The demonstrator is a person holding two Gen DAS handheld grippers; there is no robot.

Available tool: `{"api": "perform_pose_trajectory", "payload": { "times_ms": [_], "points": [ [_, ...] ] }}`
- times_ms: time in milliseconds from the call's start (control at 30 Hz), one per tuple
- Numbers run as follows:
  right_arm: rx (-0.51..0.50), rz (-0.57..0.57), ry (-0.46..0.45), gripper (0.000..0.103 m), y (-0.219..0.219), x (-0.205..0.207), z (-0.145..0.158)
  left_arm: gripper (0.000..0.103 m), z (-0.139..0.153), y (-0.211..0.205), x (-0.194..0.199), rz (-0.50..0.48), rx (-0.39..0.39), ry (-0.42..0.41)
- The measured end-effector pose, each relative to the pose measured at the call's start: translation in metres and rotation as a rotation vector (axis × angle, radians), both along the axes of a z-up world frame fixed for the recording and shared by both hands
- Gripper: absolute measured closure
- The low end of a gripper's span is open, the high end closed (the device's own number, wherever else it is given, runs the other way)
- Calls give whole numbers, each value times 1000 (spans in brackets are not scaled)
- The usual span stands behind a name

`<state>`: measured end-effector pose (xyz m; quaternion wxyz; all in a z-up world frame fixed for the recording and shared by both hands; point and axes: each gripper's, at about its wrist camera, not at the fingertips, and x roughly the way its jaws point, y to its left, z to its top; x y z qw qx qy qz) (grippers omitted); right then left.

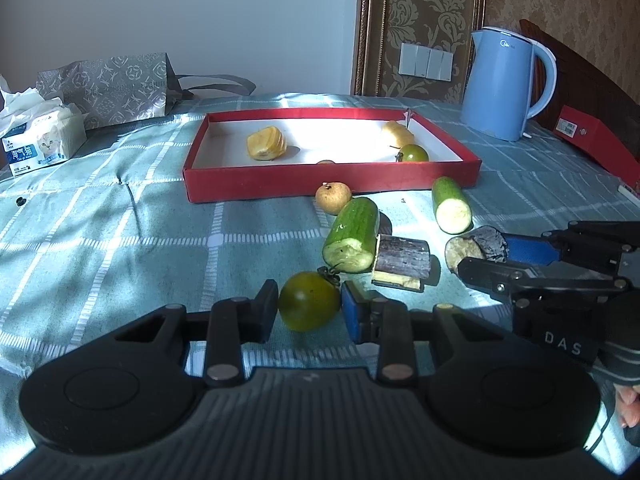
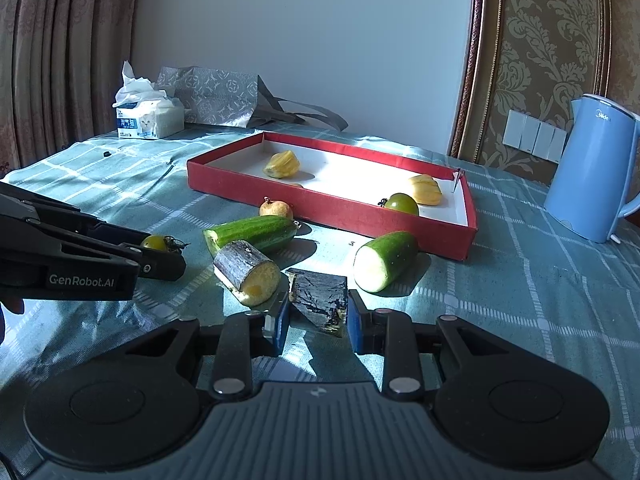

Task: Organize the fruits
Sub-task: 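Carry the tomato into the red tray and open the left gripper while the right gripper lifts the chunk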

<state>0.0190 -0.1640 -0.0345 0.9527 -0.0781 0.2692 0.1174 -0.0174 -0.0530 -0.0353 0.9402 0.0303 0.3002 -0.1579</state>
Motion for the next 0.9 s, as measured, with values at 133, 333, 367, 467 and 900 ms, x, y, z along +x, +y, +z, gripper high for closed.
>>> {"api": "perform_pose_trajectory", "payload": {
  "times_ms": [133,333,367,467,900],
  "points": [
    [10,3,-5,75,-2,-2,2,72,3,2,-1,-1,-13,0],
    [16,5,-11,75,-4,-3,3,72,15,2,-2,-5,-10,-29],
    [16,4,-12,75,-5,-3,3,72,18,2,-2,-7,-8,-38],
    [23,4,-15,75,-7,-4,5,72,29,0,1,-14,-4,-68],
    [57,-2,-33,75,-24,-7,12,72,67,-18,54,-33,15,-155]
  ]
}}
